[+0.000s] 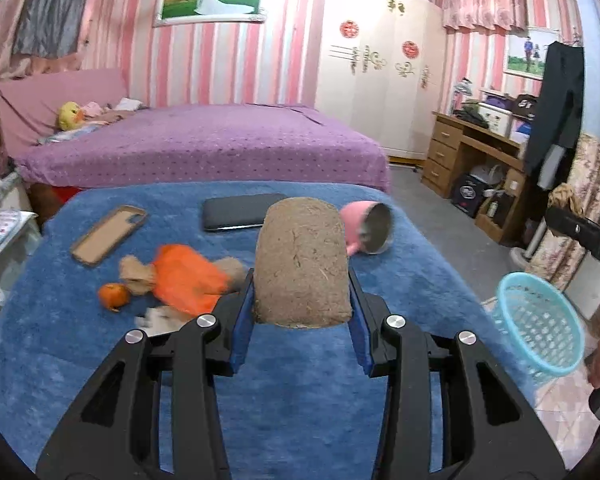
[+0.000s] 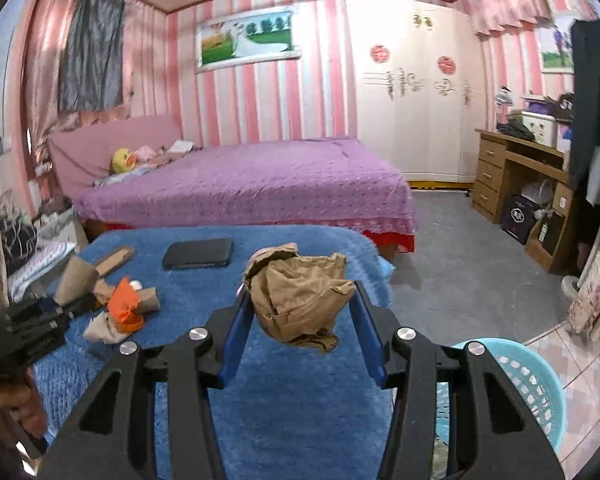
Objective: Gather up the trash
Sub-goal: 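Lift and carry the brown paper and cardboard roll toward the light blue basket, then open both tools over the basket and return to the table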
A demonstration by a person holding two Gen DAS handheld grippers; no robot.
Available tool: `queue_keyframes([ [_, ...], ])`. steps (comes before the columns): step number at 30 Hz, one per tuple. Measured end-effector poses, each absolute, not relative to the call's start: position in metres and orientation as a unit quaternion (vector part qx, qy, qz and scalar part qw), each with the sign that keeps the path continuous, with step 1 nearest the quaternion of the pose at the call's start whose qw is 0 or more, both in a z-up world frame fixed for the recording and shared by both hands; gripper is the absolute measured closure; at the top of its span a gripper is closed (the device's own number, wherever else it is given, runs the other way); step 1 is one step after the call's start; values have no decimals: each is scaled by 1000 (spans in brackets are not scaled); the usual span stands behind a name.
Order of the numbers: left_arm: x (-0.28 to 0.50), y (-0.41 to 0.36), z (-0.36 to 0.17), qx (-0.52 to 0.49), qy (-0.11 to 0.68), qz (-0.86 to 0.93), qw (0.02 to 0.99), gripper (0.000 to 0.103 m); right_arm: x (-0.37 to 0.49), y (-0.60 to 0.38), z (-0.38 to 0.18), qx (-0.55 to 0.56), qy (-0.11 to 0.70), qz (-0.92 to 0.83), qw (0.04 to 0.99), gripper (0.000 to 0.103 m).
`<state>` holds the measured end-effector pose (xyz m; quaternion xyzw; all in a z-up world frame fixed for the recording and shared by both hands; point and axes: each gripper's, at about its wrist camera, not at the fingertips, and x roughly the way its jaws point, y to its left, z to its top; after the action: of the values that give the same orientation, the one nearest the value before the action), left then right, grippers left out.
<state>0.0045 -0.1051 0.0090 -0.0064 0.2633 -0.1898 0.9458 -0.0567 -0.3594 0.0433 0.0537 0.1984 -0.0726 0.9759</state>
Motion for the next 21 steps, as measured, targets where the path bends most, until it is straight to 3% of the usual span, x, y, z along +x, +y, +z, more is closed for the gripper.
queue_keyframes([
  [16,-44,-310,24,30,259,-350,900,62,-126,-490,47,95,212,-244,941,54],
  [21,-56,-354,21,39,266,-385,883,60,-137,-518,42,121,205,-277,931,44],
])
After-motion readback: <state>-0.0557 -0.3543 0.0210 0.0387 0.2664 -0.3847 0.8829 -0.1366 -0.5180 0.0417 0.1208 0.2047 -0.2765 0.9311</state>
